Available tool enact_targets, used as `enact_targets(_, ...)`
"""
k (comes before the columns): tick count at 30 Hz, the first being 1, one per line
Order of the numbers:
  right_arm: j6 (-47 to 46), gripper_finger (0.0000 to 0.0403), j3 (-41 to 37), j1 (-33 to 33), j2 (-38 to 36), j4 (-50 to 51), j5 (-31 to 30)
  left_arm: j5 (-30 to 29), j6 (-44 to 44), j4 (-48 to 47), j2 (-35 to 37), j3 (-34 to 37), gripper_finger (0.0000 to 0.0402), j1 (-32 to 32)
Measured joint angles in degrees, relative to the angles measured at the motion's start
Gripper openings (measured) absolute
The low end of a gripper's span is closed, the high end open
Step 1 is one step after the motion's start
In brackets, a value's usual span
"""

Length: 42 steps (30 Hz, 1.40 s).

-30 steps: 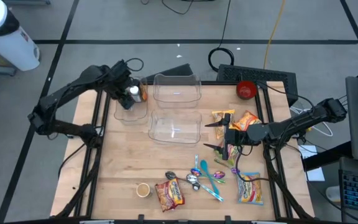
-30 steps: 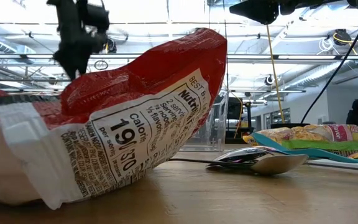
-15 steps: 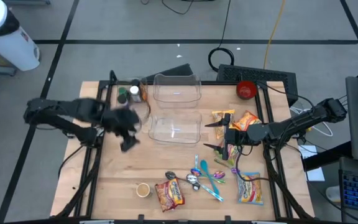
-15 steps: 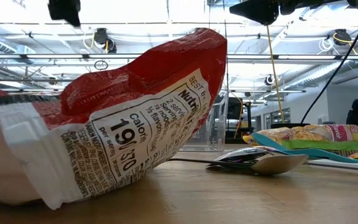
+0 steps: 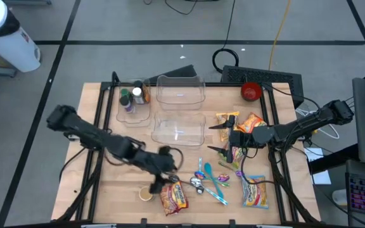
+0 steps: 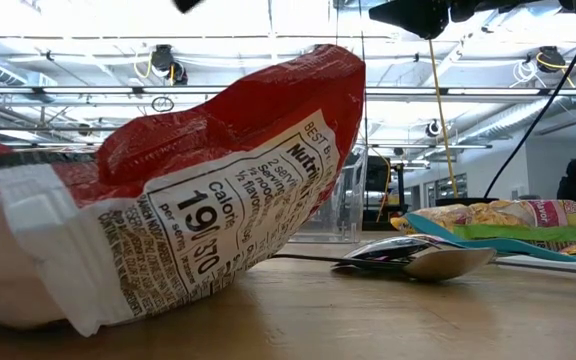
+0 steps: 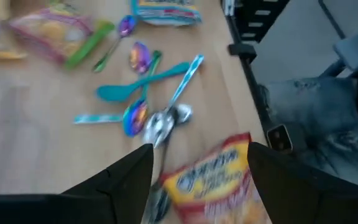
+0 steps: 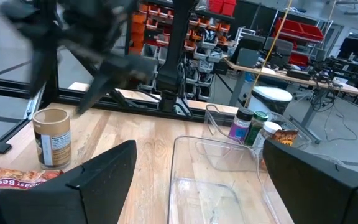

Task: Pick & Place Food Item
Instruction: Put the gold seasoning bottle into the top left transparent bin

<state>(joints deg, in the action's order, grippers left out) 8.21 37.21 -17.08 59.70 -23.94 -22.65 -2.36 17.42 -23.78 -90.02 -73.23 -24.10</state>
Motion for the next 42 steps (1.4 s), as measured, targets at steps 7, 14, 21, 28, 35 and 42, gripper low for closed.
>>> enact_targets(7,0.0,0.0345,0.0,0.0,0.0,0.2,0.0,3.8,1.1,-5.7,-11.6,-5.3,0.0297,1.5)
enact_targets(14,0.0,0.0345,0.0,0.0,0.0,0.2,0.0,17.4,3.2,-7.2,-15.8,-8.1,0.0366,4.2)
enact_targets(21,0.0,0.0345,0.0,0.0,0.0,0.2,0.0,15.6,5.7,-24.0,-12.4,-13.9,0.0387,5.4)
enact_targets(28,0.0,0.0345,0.0,0.0,0.0,0.2,0.0,12.4,13.4,-33.9,-10.3,-18.3,0.0371,-1.8)
enact_targets(35,0.0,0.0345,0.0,0.0,0.0,0.2,0.1,8.2,23.9,-40.0,-10.3,-16.9,0.0347,-11.2)
enact_targets(42,-0.1,0.0345,0.0,-0.7,0.0,-1.2,0.2,0.6,26.4,-39.4,-10.7,-14.7,0.0330,-16.7)
